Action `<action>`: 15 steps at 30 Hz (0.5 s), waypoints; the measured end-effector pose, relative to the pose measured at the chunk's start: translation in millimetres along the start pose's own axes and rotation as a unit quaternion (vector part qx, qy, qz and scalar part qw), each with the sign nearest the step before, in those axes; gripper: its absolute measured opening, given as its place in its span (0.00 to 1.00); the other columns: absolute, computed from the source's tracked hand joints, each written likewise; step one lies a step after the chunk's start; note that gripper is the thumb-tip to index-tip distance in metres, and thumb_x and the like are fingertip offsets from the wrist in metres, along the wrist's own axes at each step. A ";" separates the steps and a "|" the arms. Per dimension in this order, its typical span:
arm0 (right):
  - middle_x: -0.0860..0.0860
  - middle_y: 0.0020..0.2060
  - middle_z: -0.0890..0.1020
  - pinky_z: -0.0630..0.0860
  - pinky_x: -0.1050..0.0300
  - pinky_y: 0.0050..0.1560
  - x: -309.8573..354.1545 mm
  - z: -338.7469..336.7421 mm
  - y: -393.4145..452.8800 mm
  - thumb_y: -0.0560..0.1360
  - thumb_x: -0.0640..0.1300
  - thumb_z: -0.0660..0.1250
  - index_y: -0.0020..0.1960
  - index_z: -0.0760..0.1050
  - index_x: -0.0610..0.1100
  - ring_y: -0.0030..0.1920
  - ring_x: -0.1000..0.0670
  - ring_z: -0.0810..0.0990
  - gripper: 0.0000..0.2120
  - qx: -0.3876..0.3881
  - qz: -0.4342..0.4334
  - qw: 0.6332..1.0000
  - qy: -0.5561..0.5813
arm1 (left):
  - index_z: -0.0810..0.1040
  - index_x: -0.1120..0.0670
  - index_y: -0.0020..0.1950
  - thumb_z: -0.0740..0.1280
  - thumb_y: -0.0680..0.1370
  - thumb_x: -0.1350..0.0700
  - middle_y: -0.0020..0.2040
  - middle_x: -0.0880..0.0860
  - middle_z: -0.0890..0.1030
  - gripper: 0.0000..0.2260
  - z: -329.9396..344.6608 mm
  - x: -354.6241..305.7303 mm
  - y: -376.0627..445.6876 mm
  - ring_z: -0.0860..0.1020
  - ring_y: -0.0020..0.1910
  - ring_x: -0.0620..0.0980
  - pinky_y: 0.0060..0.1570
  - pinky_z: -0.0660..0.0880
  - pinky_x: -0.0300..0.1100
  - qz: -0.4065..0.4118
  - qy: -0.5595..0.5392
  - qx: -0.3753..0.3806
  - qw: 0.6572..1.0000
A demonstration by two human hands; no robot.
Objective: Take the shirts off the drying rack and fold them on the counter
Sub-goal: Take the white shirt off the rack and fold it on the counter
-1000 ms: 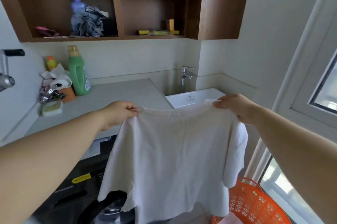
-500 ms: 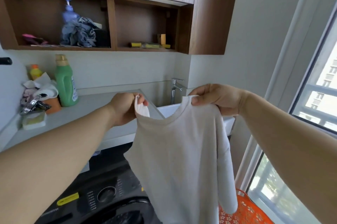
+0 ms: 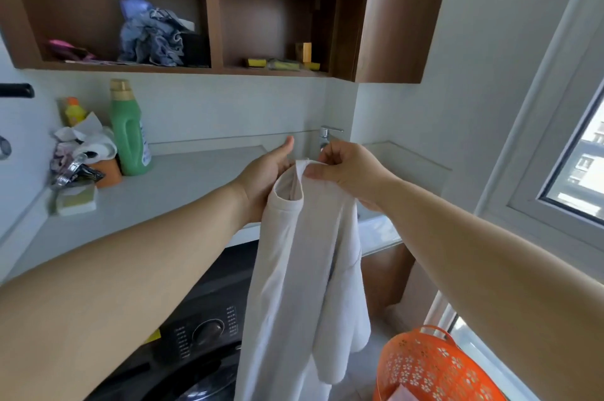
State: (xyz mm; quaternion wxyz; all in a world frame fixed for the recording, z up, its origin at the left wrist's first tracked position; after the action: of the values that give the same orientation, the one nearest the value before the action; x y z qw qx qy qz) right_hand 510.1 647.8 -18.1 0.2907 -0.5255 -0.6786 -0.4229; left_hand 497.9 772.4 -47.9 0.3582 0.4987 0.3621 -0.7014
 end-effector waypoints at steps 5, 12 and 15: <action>0.53 0.27 0.69 0.61 0.60 0.29 -10.9 8.6 7.6 0.67 0.46 0.78 0.30 0.69 0.48 0.28 0.52 0.65 0.17 -0.026 0.019 0.999 0.028 | 0.77 0.60 0.60 0.67 0.76 0.61 0.50 0.57 0.81 0.13 -18.5 -0.3 0.2 0.81 0.43 0.51 0.44 0.78 0.40 0.044 0.085 -0.036 0.995; 0.42 0.44 0.78 0.75 0.54 0.45 -54.0 42.9 -14.8 0.70 0.41 0.75 0.52 0.79 0.37 0.42 0.48 0.75 0.14 0.249 0.159 0.955 0.007 | 0.77 0.55 0.48 0.66 0.77 0.62 0.46 0.57 0.78 0.03 -40.8 0.2 6.7 0.75 0.42 0.53 0.43 0.71 0.42 0.081 0.165 -0.177 0.967; 0.45 0.48 0.80 0.75 0.54 0.58 -80.8 49.2 -34.5 0.72 0.38 0.72 0.53 0.79 0.38 0.49 0.48 0.76 0.10 0.354 0.213 0.908 -0.066 | 0.76 0.51 0.45 0.64 0.78 0.61 0.46 0.57 0.75 0.05 -42.1 4.6 12.1 0.72 0.43 0.53 0.42 0.67 0.43 0.091 0.215 -0.190 0.954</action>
State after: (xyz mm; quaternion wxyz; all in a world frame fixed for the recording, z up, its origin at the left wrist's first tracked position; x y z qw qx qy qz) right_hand 502.1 650.2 -118.5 0.4957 -0.5467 -0.6732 -0.0471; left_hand 525.8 802.3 -64.2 0.4225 0.5914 0.5099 -0.4602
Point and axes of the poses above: each hand's wrist, its own y-axis towards the middle knuckle, its own z-axis out of the palm, x = y × z, the point moved 6 cm from there along y, towards the middle knuckle
